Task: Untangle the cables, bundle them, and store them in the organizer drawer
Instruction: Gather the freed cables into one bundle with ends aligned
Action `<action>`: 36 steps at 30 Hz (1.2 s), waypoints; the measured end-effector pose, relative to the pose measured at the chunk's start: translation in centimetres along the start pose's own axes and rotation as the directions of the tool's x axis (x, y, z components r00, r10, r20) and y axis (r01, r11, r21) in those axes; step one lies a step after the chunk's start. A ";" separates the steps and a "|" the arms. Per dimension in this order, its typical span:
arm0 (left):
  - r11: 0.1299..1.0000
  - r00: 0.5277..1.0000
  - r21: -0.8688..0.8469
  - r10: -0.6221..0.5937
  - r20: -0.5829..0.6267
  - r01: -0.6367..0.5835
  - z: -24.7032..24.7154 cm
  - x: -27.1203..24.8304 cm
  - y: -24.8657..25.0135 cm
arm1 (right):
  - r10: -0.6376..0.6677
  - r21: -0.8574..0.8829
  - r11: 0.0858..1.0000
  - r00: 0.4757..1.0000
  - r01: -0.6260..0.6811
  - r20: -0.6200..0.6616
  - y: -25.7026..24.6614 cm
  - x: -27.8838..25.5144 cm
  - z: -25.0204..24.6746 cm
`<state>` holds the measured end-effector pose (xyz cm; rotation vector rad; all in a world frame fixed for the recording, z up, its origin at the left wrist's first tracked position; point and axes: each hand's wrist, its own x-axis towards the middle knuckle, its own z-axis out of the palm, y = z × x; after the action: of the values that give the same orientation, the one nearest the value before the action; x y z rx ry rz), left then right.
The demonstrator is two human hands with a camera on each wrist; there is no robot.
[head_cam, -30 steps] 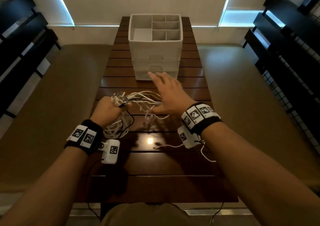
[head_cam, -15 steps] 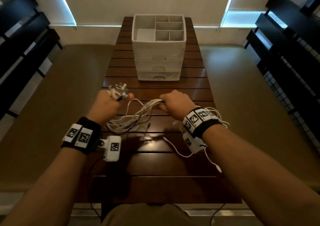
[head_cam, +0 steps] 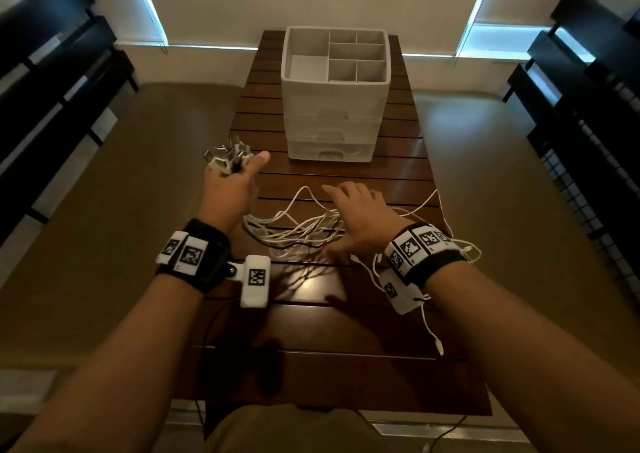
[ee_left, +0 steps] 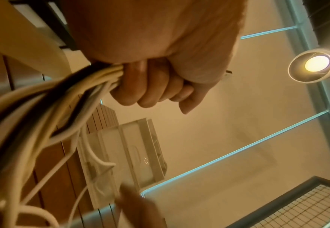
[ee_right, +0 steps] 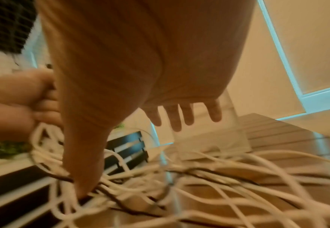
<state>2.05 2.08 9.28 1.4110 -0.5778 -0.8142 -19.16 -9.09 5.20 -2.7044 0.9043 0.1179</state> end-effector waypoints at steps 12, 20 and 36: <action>0.812 0.955 -0.507 -0.276 0.104 0.290 2.1 -0.4 1.0 | -0.145 0.498 0.826 0.953 0.264 -0.265 -7.6 0.6 1.9; 0.758 0.929 -0.546 -0.348 0.125 0.357 1.4 -0.2 0.6 | -0.145 0.448 0.863 0.964 0.233 -0.222 -8.4 0.5 0.5; 0.883 0.985 -0.437 -0.151 0.082 0.172 -4.0 0.5 3.8 | -0.150 0.135 0.974 0.967 0.180 -0.208 -3.1 -0.8 -0.9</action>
<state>6.00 4.05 12.63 1.0277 -0.2821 -1.0406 -17.96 -6.54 6.91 -2.6660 0.7020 -0.2487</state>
